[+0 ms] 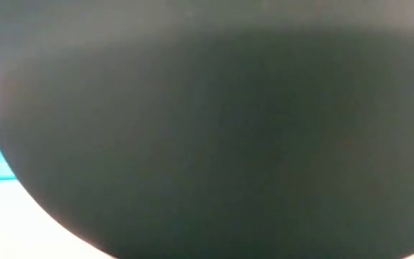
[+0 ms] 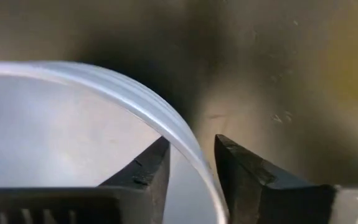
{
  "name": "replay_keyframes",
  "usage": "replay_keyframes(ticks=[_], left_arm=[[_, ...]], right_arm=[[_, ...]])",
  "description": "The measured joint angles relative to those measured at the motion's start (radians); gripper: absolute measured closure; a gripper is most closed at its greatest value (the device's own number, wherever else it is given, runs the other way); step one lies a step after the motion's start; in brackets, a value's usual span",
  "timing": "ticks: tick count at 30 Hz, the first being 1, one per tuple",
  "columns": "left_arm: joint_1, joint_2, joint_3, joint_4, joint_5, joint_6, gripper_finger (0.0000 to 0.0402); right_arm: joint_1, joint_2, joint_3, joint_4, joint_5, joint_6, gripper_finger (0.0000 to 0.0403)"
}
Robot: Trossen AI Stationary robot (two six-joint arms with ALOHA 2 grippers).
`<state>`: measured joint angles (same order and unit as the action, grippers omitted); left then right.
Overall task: Place and stack bowls onto a shelf
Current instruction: Stack the large blue bowl on top of the orange bowl on the shelf
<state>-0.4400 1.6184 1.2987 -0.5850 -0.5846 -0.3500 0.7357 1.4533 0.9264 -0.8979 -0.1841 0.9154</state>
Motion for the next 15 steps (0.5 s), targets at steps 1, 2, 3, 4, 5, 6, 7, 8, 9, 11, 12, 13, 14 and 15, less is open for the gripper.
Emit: replay_keyframes(ticks=[1, 2, 3, 4, 5, 6, 7, 8, 9, 11, 12, 13, 14, 15], left_arm=[[0.0, 0.0, 0.0, 0.0, 0.0, 0.0, 0.0278], [0.0, 0.0, 0.0, 0.0, 0.0, 0.0, 0.0278], [0.0, 0.0, 0.0, 0.0, 0.0, 0.0, 0.0278], [0.0, 0.0, 0.0, 0.0, 0.0, 0.0, 0.0278], [0.0, 0.0, 0.0, 0.0, 0.0, 0.0, 0.0278], [0.0, 0.0, 0.0, 0.0, 0.001, 0.0, 0.0278], [0.0, 0.0, 0.0, 0.0, 0.001, 0.0, 0.0278], [0.0, 0.0, 0.0, 0.0, 0.001, 0.0, 0.0278], [-0.001, 0.0, 0.0, -0.001, 0.001, 0.0, 0.0278], [-0.003, 0.0, 0.0, -0.001, 0.001, 0.0, 0.0278], [-0.004, 0.0, 0.0, -0.002, 0.001, 0.0, 0.0278], [-0.005, 0.0, 0.0, -0.002, 0.001, 0.0, 0.0278], [-0.005, 0.0, 0.0, -0.002, 0.001, 0.0, 0.0278], [-0.005, 0.0, 0.0, -0.002, 0.001, 0.0, 0.0278]], right_arm=[[0.0, 0.001, 0.0, 0.009, 0.0, 0.001, 0.0301], [0.0, 0.002, 0.0, 0.014, 0.0, 0.006, 0.0312], [0.0, 0.002, 0.0, 0.017, 0.0, 0.008, 0.0324], [0.0, 0.002, 0.0, 0.021, 0.0, 0.012, 0.0337], [0.0, 0.002, 0.0, 0.022, -0.001, 0.019, 0.035], [0.0, 0.001, 0.0, 0.021, -0.003, 0.024, 0.0364], [0.0, -0.001, 0.0, 0.022, -0.005, 0.027, 0.0377], [0.0, -0.002, 0.0, 0.026, -0.005, 0.03, 0.0386], [-0.001, -0.003, 0.0, 0.027, -0.005, 0.037, 0.0389], [-0.001, -0.004, 0.0, 0.03, -0.004, 0.053, 0.0392], [-0.001, -0.004, 0.0, 0.032, -0.006, 0.063, 0.0393], [-0.001, -0.006, 0.0, 0.037, -0.005, 0.071, 0.0393], [-0.002, -0.009, 0.0, 0.042, -0.006, 0.082, 0.0394], [-0.004, -0.015, 0.0, 0.044, -0.008, 0.093, 0.0394]])
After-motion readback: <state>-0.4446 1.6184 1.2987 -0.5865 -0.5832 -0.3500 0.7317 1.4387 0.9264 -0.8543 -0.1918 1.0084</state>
